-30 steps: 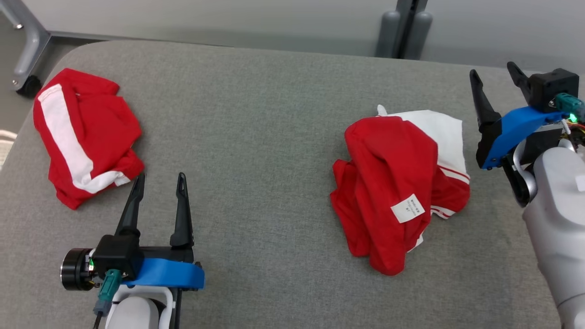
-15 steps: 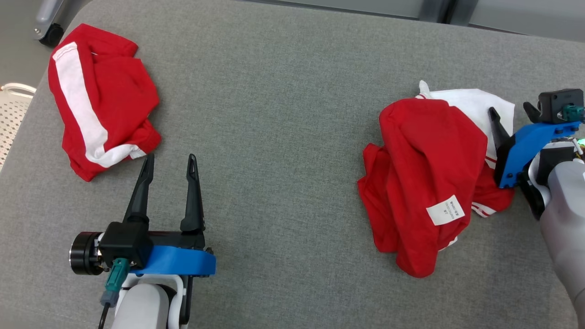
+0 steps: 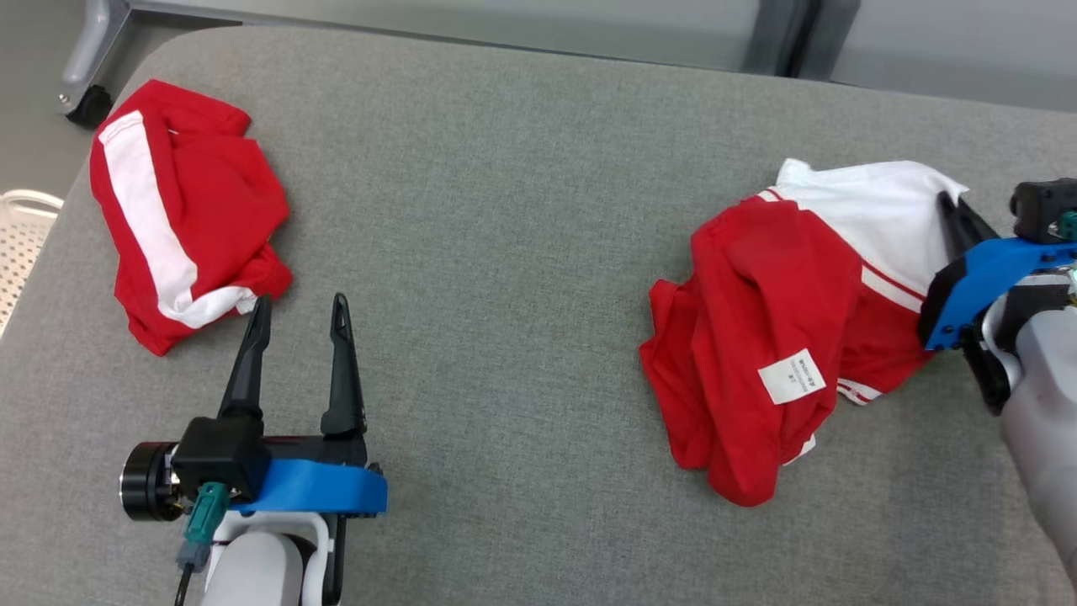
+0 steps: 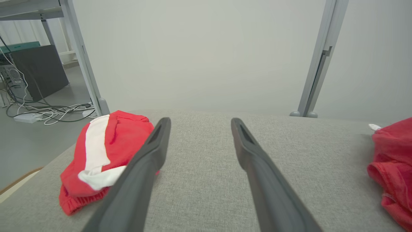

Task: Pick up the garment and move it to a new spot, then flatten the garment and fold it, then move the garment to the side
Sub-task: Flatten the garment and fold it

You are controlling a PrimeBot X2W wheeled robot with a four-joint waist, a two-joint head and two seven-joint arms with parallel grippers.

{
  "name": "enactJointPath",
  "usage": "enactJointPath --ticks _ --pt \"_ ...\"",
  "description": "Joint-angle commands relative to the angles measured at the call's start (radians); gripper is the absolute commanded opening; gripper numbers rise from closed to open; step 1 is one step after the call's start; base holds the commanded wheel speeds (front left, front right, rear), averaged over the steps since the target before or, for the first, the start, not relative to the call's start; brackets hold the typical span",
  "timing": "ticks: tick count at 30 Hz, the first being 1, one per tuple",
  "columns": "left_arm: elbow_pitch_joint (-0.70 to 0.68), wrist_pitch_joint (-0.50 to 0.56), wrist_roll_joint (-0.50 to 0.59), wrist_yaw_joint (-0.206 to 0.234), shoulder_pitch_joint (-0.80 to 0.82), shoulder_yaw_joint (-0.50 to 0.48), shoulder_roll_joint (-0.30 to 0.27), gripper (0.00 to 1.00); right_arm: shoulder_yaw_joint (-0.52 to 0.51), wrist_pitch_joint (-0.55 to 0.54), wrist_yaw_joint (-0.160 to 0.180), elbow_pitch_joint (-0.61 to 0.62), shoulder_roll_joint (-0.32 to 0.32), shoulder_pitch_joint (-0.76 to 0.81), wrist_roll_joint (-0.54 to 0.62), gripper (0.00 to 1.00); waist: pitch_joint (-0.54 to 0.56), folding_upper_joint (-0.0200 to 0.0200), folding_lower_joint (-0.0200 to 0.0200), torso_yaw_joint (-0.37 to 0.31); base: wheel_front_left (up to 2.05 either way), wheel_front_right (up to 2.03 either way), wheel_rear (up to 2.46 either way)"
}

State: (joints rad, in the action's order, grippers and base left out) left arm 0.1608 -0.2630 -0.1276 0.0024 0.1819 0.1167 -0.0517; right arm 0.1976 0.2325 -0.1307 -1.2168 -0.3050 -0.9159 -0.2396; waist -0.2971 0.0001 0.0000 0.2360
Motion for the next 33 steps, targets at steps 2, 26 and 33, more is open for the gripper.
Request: enactJointPath --ticks 2,26,33 --pt "0.006 -0.003 0.007 -0.004 -0.021 -0.013 0.002 1.0 -0.003 0.02 0.0 0.015 -0.034 0.03 -0.029 0.0 0.036 -0.0001 0.0 -0.023 0.0 0.0 0.0" --pt "-0.014 -0.003 0.007 -0.015 -0.11 -0.08 0.002 1.0 0.057 0.029 0.0 0.6 -0.012 0.239 -0.053 0.0 0.166 -0.0001 0.0 -0.136 0.0 0.0 0.0" --pt "-0.02 -0.003 0.002 -0.014 -0.109 -0.072 0.002 1.0 0.23 -0.007 0.0 0.734 0.131 0.247 -0.082 0.0 0.173 -0.0001 0.0 -0.113 0.0 0.0 0.0"
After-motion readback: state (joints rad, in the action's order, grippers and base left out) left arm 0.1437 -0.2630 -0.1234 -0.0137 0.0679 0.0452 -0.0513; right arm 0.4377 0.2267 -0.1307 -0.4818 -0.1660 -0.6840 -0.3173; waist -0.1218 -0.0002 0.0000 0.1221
